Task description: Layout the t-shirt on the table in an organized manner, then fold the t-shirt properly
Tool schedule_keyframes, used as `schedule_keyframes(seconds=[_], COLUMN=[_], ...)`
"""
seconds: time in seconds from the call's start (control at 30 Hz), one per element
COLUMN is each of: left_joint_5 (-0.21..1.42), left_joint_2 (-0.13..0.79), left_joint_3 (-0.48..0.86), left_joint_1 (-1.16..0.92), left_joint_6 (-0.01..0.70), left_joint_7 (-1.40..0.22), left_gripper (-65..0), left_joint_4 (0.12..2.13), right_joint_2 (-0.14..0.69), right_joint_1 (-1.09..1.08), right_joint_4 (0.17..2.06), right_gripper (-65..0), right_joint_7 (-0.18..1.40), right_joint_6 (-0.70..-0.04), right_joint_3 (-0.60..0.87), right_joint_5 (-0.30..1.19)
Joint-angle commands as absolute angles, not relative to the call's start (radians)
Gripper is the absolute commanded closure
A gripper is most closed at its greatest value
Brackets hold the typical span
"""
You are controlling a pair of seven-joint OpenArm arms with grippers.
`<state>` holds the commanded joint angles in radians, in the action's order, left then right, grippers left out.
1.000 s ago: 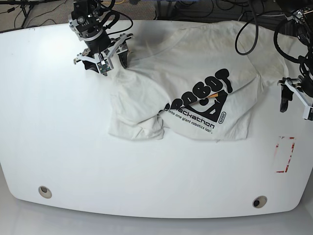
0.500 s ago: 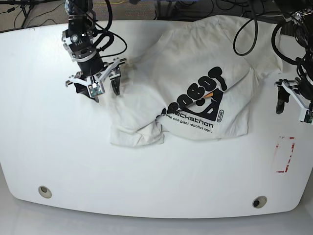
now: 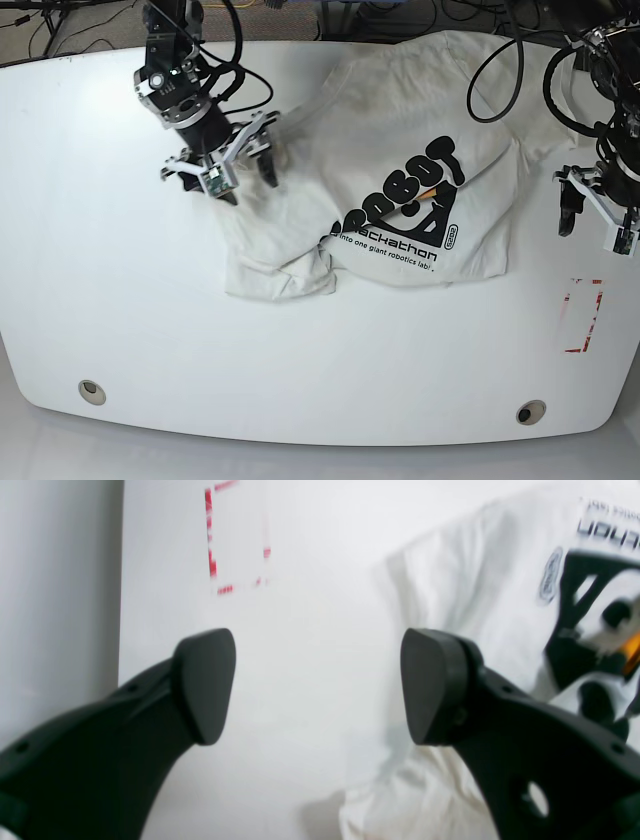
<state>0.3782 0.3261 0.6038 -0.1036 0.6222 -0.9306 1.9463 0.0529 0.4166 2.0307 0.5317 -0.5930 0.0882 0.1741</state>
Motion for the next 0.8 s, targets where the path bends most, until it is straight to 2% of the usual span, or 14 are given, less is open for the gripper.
schedule_keyframes(seconds=[0.1, 0.43, 0.7, 0.8], left_joint_5=[0.378, 0.378, 0.378, 0.378], left_joint_2=[0.323, 0.325, 0.325, 0.323], left_joint_3=[0.605, 0.605, 0.602, 0.602], left_joint_1=[-0.104, -0.104, -0.104, -0.104], left_joint_6=[0.619, 0.619, 0.619, 0.619], left_joint_7=[-0.929, -0.929, -0.929, -0.929], left_gripper=[-48.5, -48.5, -48.5, -48.5], left_joint_4=[1.946, 1.946, 1.946, 1.946], right_joint_2=[0.051, 0.050, 0.053, 0.054], right_joint_1=[0.446, 0.536, 0.613, 0.636], right_joint_4=[2.028, 2.031, 2.032, 2.029], right_gripper=[-37.3, -37.1, -37.1, -37.1], right_joint_7=[0.532, 0.529, 0.529, 0.532], right_joint_6=[-0.619, -0.615, -0.627, -0.664], right_joint_3=[0.088, 0.151, 0.148, 0.127], right_joint_5=[0.208, 0.219, 0.220, 0.220])
